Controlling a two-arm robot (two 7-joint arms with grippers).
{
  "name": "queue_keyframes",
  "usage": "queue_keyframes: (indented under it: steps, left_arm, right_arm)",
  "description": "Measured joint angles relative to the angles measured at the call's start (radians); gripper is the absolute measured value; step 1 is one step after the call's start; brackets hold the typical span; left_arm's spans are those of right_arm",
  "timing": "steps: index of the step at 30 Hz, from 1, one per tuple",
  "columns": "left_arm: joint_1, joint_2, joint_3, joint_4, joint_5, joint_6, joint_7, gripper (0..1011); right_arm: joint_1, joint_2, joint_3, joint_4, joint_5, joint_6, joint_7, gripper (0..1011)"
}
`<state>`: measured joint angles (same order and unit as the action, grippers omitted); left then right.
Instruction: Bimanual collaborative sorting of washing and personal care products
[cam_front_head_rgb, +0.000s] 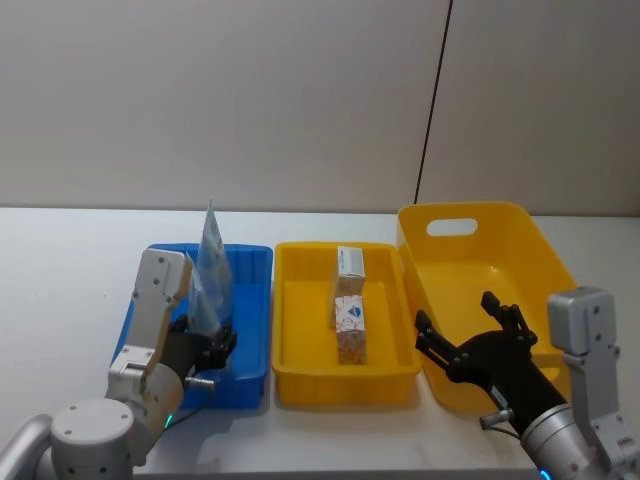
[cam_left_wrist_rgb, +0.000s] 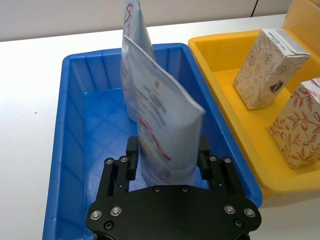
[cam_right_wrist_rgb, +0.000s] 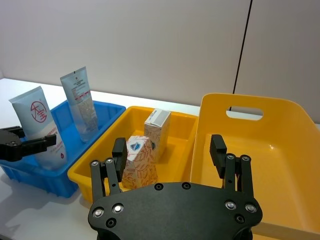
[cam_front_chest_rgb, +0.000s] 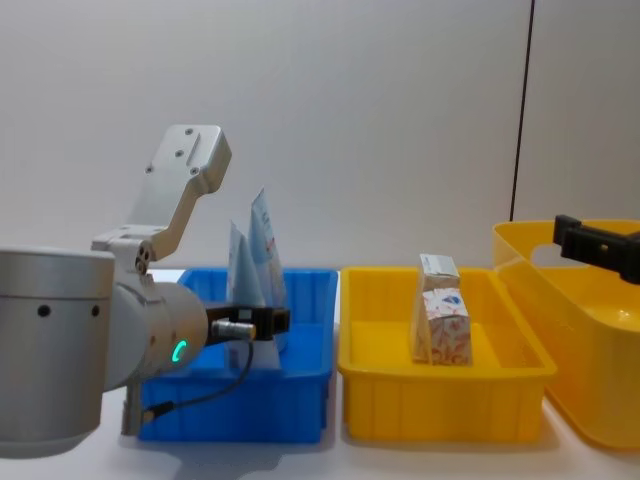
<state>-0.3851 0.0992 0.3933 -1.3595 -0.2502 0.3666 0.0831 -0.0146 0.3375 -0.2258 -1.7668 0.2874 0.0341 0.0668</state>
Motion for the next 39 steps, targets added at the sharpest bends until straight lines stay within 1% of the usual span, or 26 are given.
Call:
queue_keyframes:
  steps: [1, 4, 8, 14, 15, 17, 20, 22, 23, 25, 26, 31, 33, 34, 36, 39]
  left_arm:
    - [0.000, 0.000, 0.000, 0.000, 0.000, 0.000, 0.000, 648]
    - [0.000, 0.000, -0.001, 0.000, 0.001, 0.001, 0.001, 580]
    - [-0.001, -0.001, -0.001, 0.001, 0.001, 0.001, 0.001, 539]
    - [-0.001, 0.000, -0.001, 0.001, 0.002, 0.001, 0.001, 506]
    - [0.000, 0.002, -0.001, -0.001, 0.002, 0.001, -0.001, 487]
    - [0.003, 0.005, 0.000, -0.005, 0.004, -0.002, -0.006, 485]
    - [0.009, 0.016, 0.000, -0.017, 0.006, -0.013, -0.018, 463]
    - [0.020, 0.034, -0.001, -0.037, 0.009, -0.032, -0.033, 440]
    - [0.020, 0.034, -0.001, -0.037, 0.009, -0.032, -0.033, 440]
    - [0.032, 0.049, -0.004, -0.054, 0.011, -0.049, -0.046, 366]
    - [0.035, 0.053, -0.005, -0.061, 0.012, -0.054, -0.049, 354]
    - [0.067, 0.086, -0.022, -0.109, 0.010, -0.096, -0.075, 328]
    - [0.076, 0.093, -0.027, -0.120, 0.007, -0.110, -0.083, 262]
    - [0.079, 0.094, -0.028, -0.123, 0.007, -0.111, -0.085, 252]
    - [0.095, 0.106, -0.038, -0.144, 0.000, -0.133, -0.102, 229]
    - [0.104, 0.111, -0.043, -0.154, -0.006, -0.142, -0.113, 208]
  right_arm:
    - [0.000, 0.000, 0.000, 0.000, 0.000, 0.000, 0.000, 1003]
    - [0.000, 0.000, 0.000, 0.000, 0.000, 0.000, 0.000, 1003]
    - [0.000, 0.000, 0.000, 0.000, 0.000, 0.000, 0.000, 1003]
    - [0.000, 0.000, 0.000, 0.000, 0.000, 0.000, 0.000, 1003]
    - [0.000, 0.000, 0.000, 0.000, 0.000, 0.000, 0.000, 1003]
    - [0.000, 0.000, 0.000, 0.000, 0.000, 0.000, 0.000, 1003]
    - [0.000, 0.000, 0.000, 0.000, 0.000, 0.000, 0.000, 1003]
    - [0.000, 0.000, 0.000, 0.000, 0.000, 0.000, 0.000, 1003]
    - [0.000, 0.000, 0.000, 0.000, 0.000, 0.000, 0.000, 1003]
    - [0.000, 0.000, 0.000, 0.000, 0.000, 0.000, 0.000, 1003]
    - [0.000, 0.000, 0.000, 0.000, 0.000, 0.000, 0.000, 1003]
    - [0.000, 0.000, 0.000, 0.000, 0.000, 0.000, 0.000, 1003]
    - [0.000, 0.000, 0.000, 0.000, 0.000, 0.000, 0.000, 1003]
    - [0.000, 0.000, 0.000, 0.000, 0.000, 0.000, 0.000, 1003]
    - [0.000, 0.000, 0.000, 0.000, 0.000, 0.000, 0.000, 1003]
    - [0.000, 0.000, 0.000, 0.000, 0.000, 0.000, 0.000, 1003]
